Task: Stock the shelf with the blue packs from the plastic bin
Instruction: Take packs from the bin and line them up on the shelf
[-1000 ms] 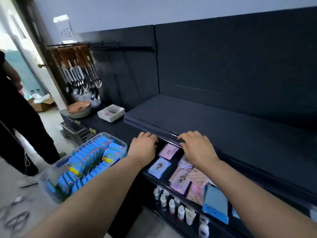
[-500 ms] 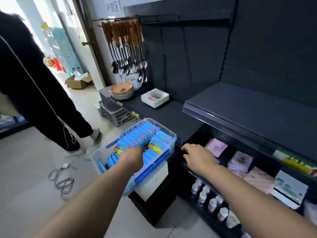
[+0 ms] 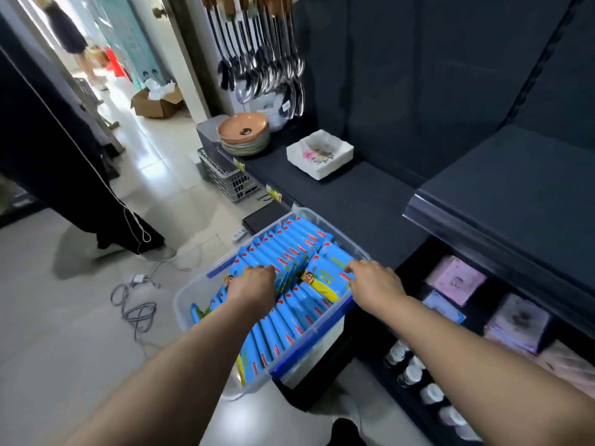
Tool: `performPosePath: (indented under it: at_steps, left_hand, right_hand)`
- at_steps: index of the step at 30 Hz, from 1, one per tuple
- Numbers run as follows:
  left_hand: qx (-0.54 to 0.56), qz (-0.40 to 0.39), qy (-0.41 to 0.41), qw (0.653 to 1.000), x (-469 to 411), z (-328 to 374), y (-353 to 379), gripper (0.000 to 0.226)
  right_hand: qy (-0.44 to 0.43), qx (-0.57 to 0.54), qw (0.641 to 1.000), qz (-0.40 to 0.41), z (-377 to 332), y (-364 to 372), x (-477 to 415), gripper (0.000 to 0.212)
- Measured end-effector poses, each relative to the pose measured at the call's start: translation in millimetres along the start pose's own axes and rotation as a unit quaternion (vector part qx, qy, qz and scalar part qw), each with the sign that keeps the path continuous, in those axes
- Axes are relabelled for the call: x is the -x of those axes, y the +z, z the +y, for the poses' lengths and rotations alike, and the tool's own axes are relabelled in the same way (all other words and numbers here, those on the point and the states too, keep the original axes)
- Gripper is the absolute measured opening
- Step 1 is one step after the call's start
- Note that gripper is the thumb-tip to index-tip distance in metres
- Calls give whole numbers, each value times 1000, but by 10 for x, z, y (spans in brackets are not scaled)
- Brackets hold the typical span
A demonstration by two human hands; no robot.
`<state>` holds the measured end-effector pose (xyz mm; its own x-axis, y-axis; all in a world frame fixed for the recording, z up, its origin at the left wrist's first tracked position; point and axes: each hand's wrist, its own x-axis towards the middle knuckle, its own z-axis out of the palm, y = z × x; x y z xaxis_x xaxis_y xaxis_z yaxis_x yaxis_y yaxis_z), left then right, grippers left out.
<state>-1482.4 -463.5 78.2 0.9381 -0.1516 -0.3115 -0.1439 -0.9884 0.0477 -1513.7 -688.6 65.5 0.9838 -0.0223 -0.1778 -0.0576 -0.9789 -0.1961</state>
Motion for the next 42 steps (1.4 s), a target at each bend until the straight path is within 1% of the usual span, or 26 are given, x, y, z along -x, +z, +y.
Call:
performPosePath:
  at_steps: [3, 6, 8, 10, 13, 17, 20, 22, 23, 26, 29, 33, 35, 37, 39, 42]
  left_hand:
    - [28, 6, -15, 999, -348, -79, 1, 35]
    - [74, 9, -38, 997, -578, -168, 59, 38]
    - [89, 13, -45, 995, -656, -233, 126, 40]
    - [101, 16, -47, 994, -684, -305, 183, 40]
    - [120, 18, -51, 991, -701, -447, 232, 41]
    - [128, 35, -61, 989, -733, -661, 222, 44]
    - [118, 31, -59, 991, -729, -864, 226, 44]
    - [101, 12, -57, 993, -710, -1016, 231, 42]
    - [91, 0, -60, 994, -703, -1093, 226, 41]
    - [79, -33, -60, 995, -709, -1282, 219, 36]
    - [65, -37, -31, 997, -748, -1370, 219, 39]
    - [28, -4, 79, 996, -893, -1291, 174, 54]
    - [-12, -6, 138, 990, -964, -1208, 162, 61]
    - [-79, -7, 175, 981, -1016, -1151, 190, 58]
    - [-137, -6, 184, 973, -1063, -1144, 259, 52]
    - [-187, 4, 182, 965, -1097, -1183, 302, 48]
  right_hand:
    - [13, 5, 999, -35, 12, 137, -397, 31]
    - [9, 31, 997, -75, -22, 263, -667, 36]
    - [1, 47, 994, -97, -65, 345, -776, 35]
    - [0, 59, 993, -105, -125, 414, -836, 32]
    - [24, 70, 991, -107, -224, 502, -893, 36]
    - [71, 80, 990, -93, -271, 592, -923, 35]
    - [108, 45, 989, -91, -314, 640, -868, 30]
    - [118, 9, 991, -62, -347, 652, -790, 27]
    - [119, -4, 992, -35, -373, 640, -744, 27]
    - [109, -14, 994, 25, -507, 564, -601, 27]
    - [87, -23, 995, 31, -707, 508, -473, 28]
    - [82, -30, 996, 26, -931, 477, -313, 31]
    - [84, -30, 996, 26, -985, 474, -239, 31]
    - [94, -31, 995, 27, -1000, 462, -171, 30]
    - [108, -39, 993, 27, -995, 427, -110, 30]
    - [127, -48, 990, 40, -995, 339, -27, 30]
